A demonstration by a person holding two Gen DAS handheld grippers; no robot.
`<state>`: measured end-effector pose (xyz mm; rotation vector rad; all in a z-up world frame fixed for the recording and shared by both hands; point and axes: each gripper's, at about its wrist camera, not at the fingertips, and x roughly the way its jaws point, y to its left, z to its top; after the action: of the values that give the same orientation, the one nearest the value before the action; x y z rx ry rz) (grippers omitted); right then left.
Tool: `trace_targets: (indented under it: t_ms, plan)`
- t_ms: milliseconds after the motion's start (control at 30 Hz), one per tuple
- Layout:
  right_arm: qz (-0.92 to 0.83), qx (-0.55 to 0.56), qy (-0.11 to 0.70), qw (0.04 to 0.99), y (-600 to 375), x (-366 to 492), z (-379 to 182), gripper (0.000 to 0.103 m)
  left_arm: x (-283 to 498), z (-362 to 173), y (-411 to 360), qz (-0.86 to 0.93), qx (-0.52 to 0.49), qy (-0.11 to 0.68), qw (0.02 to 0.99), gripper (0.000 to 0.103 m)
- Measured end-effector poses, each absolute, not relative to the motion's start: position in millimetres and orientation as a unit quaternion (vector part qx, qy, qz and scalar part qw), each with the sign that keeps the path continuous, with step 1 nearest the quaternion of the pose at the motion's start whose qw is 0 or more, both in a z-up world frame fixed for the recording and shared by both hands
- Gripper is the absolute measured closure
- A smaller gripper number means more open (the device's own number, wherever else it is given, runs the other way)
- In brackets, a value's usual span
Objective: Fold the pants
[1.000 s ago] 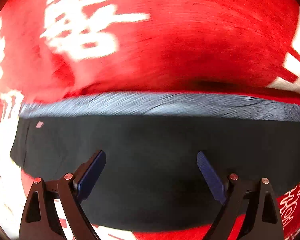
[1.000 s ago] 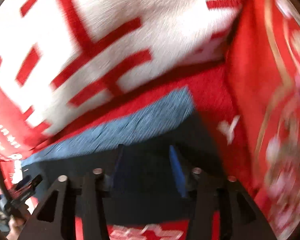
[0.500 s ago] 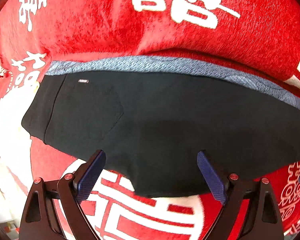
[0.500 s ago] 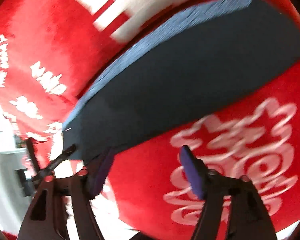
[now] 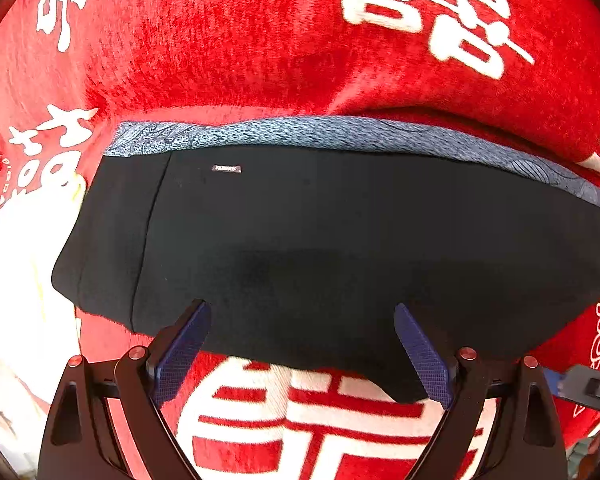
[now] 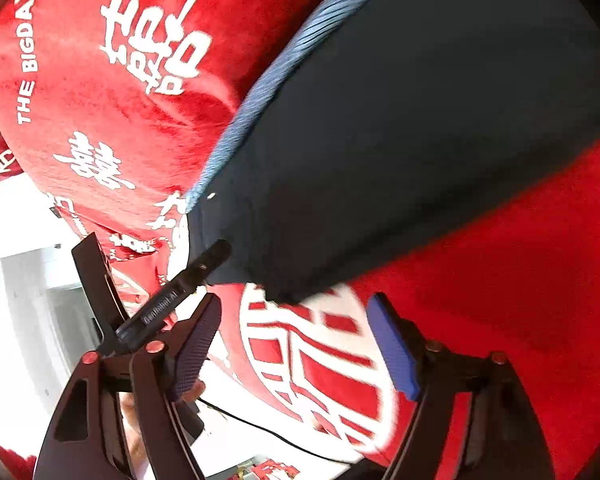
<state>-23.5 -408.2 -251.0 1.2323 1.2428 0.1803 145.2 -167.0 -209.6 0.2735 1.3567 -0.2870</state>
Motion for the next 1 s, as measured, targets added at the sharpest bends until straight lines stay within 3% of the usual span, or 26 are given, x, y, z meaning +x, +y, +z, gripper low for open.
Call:
trace_targets:
  t_ms: [100, 367, 400, 467, 500, 700, 1000]
  plan:
    - [0.071, 0.536, 0.553, 0.634, -393, -12, -260, 0.036, 150, -215, -163, -0.140, 0.121, 0.626, 0.758, 0.009]
    - [0.043, 0.566, 0.540, 0.621, -393, -11, -271, 0.036, 142, -219, -169, -0.162, 0.120, 0.629, 0.751, 0.009]
    - [0.040, 0.575, 0.533, 0.619, -394, -9, -274, 0.041, 142, -220, -171, -0.164, 0.120, 0.629, 0.750, 0.009]
    - [0.030, 0.577, 0.533, 0.618, -394, -7, -277, 0.070, 143, -224, -175, -0.171, 0.121, 0.627, 0.750, 0.009]
    - [0.019, 0.570, 0.539, 0.620, -395, -6, -277, 0.093, 143, -224, -179, -0.175, 0.122, 0.626, 0.750, 0.009]
    - [0.027, 0.506, 0.553, 0.662, -383, -18, -249, 0.095, 117, -225, -200, -0.227, 0.163, 0.618, 0.735, 0.009]
    - [0.020, 0.467, 0.593, 0.656, -383, -40, -266, 0.094, 88, -243, -201, -0.219, 0.179, 0.610, 0.741, 0.009]
